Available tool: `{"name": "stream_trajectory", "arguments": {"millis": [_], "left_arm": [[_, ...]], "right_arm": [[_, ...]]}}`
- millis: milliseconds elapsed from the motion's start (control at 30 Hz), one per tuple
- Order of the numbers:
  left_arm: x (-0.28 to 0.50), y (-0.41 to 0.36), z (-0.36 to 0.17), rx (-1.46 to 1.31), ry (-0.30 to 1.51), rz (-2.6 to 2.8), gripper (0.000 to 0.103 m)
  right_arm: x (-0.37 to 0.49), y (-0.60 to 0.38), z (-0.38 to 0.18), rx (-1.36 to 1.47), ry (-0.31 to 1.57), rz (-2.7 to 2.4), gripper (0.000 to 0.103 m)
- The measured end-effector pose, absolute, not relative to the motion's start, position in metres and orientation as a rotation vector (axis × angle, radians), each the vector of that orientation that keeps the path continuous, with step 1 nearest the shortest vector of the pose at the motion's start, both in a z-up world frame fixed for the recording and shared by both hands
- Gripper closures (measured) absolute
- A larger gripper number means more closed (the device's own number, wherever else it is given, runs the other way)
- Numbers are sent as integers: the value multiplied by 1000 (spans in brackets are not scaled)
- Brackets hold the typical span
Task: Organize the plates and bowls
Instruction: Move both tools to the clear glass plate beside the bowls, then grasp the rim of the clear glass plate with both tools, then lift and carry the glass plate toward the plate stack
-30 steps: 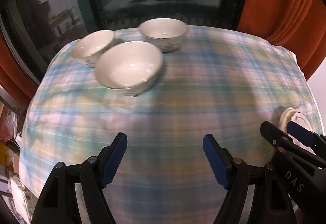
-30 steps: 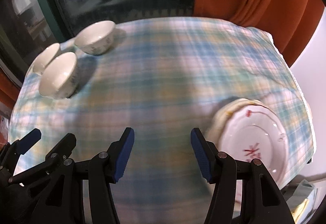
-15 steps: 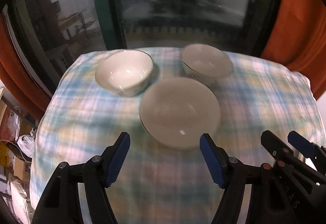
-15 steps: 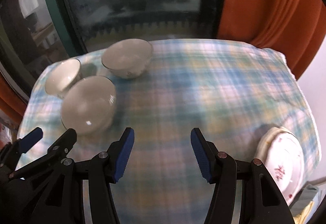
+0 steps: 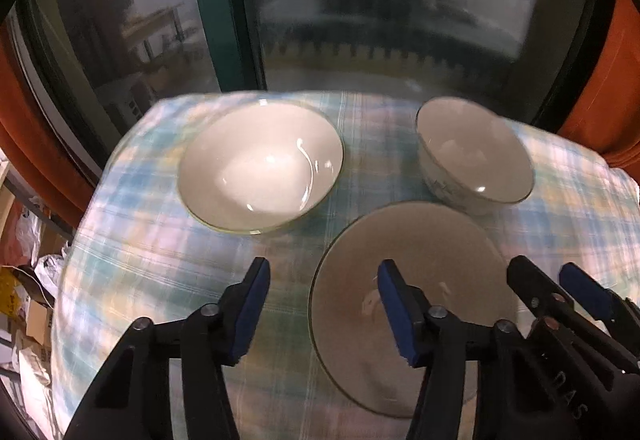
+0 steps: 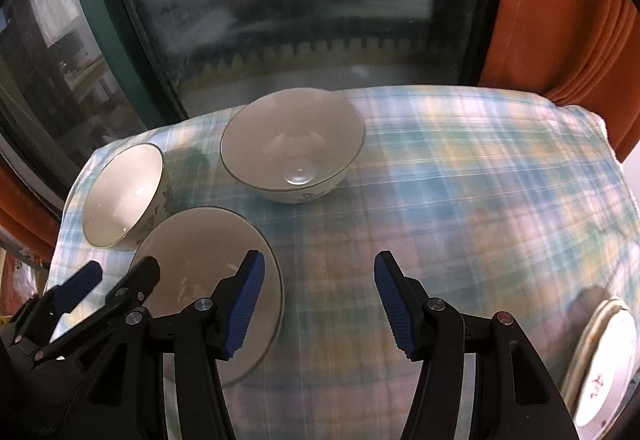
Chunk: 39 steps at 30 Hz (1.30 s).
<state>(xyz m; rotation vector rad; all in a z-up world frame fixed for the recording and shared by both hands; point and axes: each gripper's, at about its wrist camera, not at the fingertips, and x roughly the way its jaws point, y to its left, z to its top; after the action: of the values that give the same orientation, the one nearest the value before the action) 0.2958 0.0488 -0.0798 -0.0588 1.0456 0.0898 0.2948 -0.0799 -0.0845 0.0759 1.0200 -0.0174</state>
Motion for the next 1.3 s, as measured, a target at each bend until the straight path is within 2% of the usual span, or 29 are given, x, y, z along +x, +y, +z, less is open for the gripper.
{"name": "stream_trajectory", "arguments": {"millis": [167,267,400,500,933,1300], "left_arm": [[303,48,-97,-57,1083,72,59],[305,50,-102,-70,1095,72,71],[306,53,-106,-96,1116,47,77],[306,53,-107,-100,1119,25,82],[291,47,-101,-73,1116,-25,84],[254,13,-90,-43,1128,-120,84]], "right_arm": [[306,-76,-107,86,1082,16,52],[311,-73,-114,88,1096,34,59],[314,-67,-119,91,1103,90,82],[315,-64,-121,91,1108,120,87],[305,-62,-115,66,1117,121,87],[259,-91,-102,77,1140,37,87]]}}
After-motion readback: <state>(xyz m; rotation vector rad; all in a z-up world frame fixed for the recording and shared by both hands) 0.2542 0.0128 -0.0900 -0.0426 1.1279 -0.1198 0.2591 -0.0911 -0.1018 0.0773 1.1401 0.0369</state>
